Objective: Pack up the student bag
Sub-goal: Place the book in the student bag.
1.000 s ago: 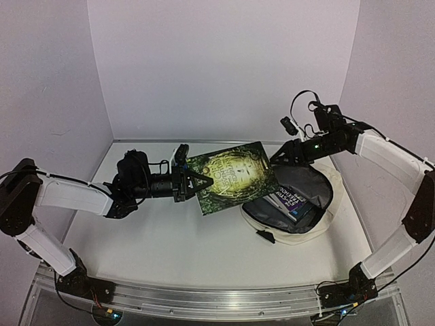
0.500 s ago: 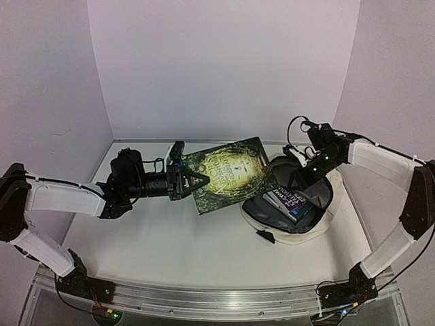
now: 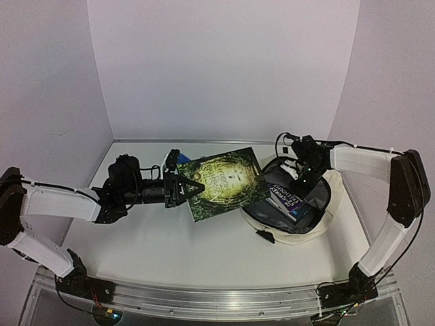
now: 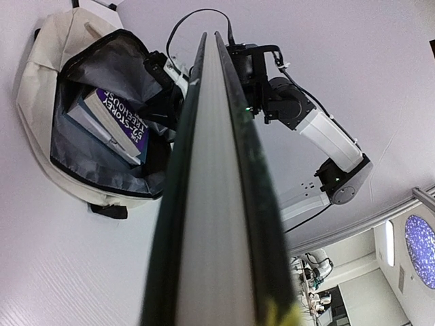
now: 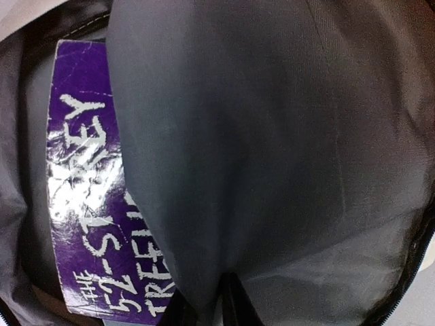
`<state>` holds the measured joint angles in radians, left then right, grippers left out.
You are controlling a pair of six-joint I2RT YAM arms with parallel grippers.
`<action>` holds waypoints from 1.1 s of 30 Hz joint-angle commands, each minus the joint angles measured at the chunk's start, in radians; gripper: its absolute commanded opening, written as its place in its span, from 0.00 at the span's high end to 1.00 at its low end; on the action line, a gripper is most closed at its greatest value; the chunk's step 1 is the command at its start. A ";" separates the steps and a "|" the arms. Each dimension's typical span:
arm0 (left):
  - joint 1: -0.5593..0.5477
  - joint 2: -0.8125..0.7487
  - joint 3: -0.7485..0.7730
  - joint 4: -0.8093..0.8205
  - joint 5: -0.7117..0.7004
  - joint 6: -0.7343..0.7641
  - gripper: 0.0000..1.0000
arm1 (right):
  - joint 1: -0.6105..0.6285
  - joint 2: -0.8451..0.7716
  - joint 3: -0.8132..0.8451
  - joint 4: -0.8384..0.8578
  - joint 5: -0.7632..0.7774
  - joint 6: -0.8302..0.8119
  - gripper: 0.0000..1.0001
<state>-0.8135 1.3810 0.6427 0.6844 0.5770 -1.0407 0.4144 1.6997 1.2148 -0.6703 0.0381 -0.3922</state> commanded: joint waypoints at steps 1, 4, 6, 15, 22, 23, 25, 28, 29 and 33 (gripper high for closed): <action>-0.004 -0.102 -0.018 0.058 -0.033 0.005 1.00 | 0.103 0.002 0.018 0.010 0.007 0.036 1.00; -0.004 -0.123 -0.034 0.017 -0.035 0.000 1.00 | 0.148 0.008 0.056 0.000 -0.064 0.098 1.00; -0.004 -0.128 -0.044 -0.001 -0.033 -0.005 1.00 | 0.162 0.008 0.093 -0.011 -0.131 0.142 1.00; -0.007 -0.038 -0.055 0.044 0.022 -0.061 1.00 | 0.167 -0.072 0.160 -0.049 -0.251 0.212 1.00; -0.019 0.136 -0.041 0.205 0.053 -0.132 1.00 | 0.166 -0.124 0.179 -0.066 -0.295 0.243 1.00; -0.019 0.176 -0.036 0.254 0.054 -0.152 1.00 | 0.166 -0.127 0.179 -0.067 -0.304 0.243 1.00; -0.019 0.261 -0.019 0.351 0.058 -0.189 1.00 | 0.167 -0.132 0.179 -0.070 -0.331 0.241 1.00; -0.021 0.388 0.028 0.490 0.061 -0.256 1.00 | 0.168 -0.127 0.180 -0.082 -0.369 0.237 1.00; -0.021 0.428 0.044 0.542 0.058 -0.278 1.00 | 0.169 -0.126 0.179 -0.087 -0.383 0.235 1.00; -0.030 0.593 0.118 0.714 0.011 -0.369 1.00 | 0.170 -0.131 0.166 -0.096 -0.408 0.233 1.00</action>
<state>-0.8360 1.8743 0.6550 1.0481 0.6256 -1.2962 0.5725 1.6173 1.3464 -0.7729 -0.2752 -0.1627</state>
